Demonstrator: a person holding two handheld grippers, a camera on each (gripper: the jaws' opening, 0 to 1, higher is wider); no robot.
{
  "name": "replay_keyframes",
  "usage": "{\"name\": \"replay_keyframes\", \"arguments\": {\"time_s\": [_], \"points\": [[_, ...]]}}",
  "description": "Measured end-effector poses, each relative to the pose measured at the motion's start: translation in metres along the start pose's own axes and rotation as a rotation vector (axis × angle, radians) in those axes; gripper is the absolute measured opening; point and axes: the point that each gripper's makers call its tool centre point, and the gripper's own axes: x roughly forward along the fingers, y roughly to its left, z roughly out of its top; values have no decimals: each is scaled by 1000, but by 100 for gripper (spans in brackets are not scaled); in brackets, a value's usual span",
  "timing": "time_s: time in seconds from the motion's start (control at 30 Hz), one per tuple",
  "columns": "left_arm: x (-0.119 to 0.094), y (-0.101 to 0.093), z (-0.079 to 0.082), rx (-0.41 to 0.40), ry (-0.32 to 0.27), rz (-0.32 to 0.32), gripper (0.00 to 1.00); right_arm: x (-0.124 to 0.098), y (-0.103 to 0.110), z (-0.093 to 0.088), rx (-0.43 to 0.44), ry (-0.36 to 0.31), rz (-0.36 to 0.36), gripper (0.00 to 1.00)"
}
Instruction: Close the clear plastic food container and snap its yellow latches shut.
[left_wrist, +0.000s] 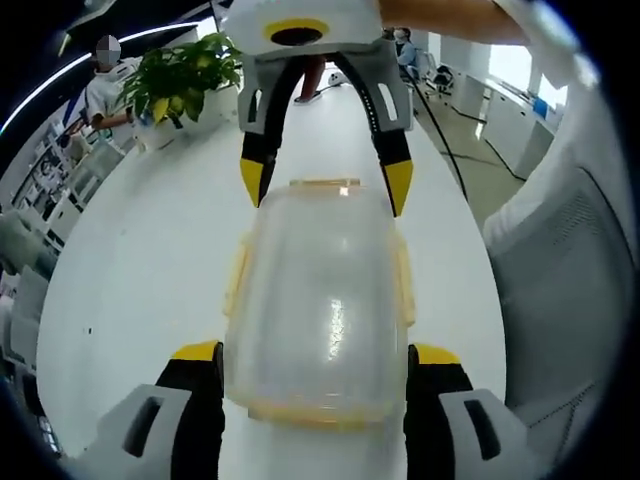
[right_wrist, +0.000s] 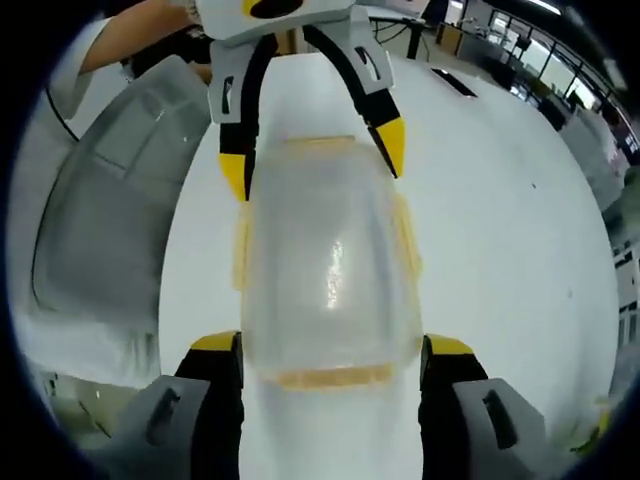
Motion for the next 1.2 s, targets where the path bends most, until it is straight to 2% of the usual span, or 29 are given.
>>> {"name": "replay_keyframes", "arguments": {"time_s": [0.37, 0.83, 1.07, 1.2], "points": [[-32, 3, -51, 7, 51, 4, 70, 23, 7, 53, -4, -5, 2, 69], [-81, 1, -124, -9, 44, 5, 70, 58, 23, 132, -19, -2, -10, 69], [-96, 0, -145, -16, 26, 5, 70, 70, 29, 155, -31, 17, -25, 70], [-98, 1, -148, -9, 14, 0, 70, 71, 29, 157, -24, 24, -33, 70]]}}
